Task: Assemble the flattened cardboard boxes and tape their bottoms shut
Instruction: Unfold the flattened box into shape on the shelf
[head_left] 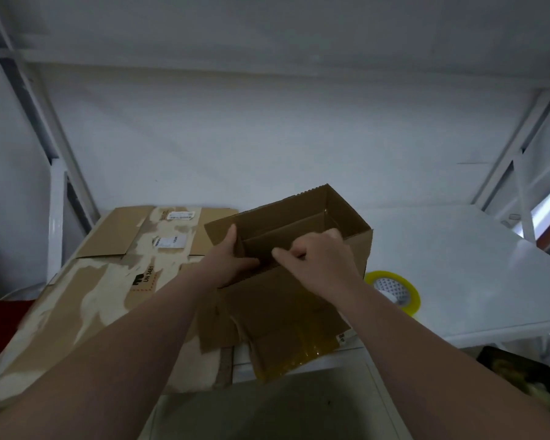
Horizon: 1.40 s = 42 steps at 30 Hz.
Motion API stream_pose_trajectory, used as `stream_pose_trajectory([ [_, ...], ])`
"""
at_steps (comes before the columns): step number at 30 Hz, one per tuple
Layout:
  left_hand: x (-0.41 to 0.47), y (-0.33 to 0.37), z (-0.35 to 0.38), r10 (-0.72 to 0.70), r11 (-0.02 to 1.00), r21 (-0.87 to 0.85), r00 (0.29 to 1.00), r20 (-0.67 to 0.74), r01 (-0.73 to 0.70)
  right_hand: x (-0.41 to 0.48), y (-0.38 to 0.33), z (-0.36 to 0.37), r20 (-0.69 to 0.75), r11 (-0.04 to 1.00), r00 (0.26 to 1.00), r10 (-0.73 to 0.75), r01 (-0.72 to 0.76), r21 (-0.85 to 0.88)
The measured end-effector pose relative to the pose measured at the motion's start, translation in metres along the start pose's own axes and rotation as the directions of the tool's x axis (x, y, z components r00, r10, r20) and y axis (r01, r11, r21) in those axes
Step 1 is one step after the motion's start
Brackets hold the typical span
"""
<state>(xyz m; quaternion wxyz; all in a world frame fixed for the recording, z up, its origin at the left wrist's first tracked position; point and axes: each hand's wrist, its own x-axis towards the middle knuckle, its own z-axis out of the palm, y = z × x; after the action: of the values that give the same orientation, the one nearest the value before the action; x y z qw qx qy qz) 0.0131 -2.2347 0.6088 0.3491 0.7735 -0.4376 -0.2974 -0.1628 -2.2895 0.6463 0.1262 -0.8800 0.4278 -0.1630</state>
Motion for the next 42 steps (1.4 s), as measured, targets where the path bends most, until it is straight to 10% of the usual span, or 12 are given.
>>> stream_pose_trajectory([
  [7, 0.018, 0.000, 0.012, 0.032, 0.992, 0.118, 0.999, 0.027, -0.035, 0.027, 0.050, -0.001, -0.251, 0.971, 0.939, 0.236, -0.237, 0.028],
  [23, 0.081, 0.019, 0.037, -0.087, 0.664, 0.717, 0.930, 0.356, -0.213, 0.030, 0.125, 0.008, 0.242, 0.975, 0.952, 0.186, -0.209, 0.075],
  [28, 0.076, 0.017, 0.032, 0.126, 0.743, 0.650, 0.987, 0.096, -0.158, 0.020, 0.121, 0.007, 0.185, 0.940, 0.953, 0.239, -0.275, 0.200],
  [32, 0.071, 0.023, 0.028, 0.374, 0.490, 0.857, 0.926, -0.039, -0.162, 0.025, 0.121, 0.007, 0.186, 0.911, 0.950, 0.250, -0.296, 0.287],
  [42, 0.103, 0.033, 0.030, 0.187, 0.522, 0.836, 0.979, 0.084, -0.171, 0.051, 0.123, 0.000, 0.553, 0.936, 0.817, 0.163, -0.305, 0.175],
])
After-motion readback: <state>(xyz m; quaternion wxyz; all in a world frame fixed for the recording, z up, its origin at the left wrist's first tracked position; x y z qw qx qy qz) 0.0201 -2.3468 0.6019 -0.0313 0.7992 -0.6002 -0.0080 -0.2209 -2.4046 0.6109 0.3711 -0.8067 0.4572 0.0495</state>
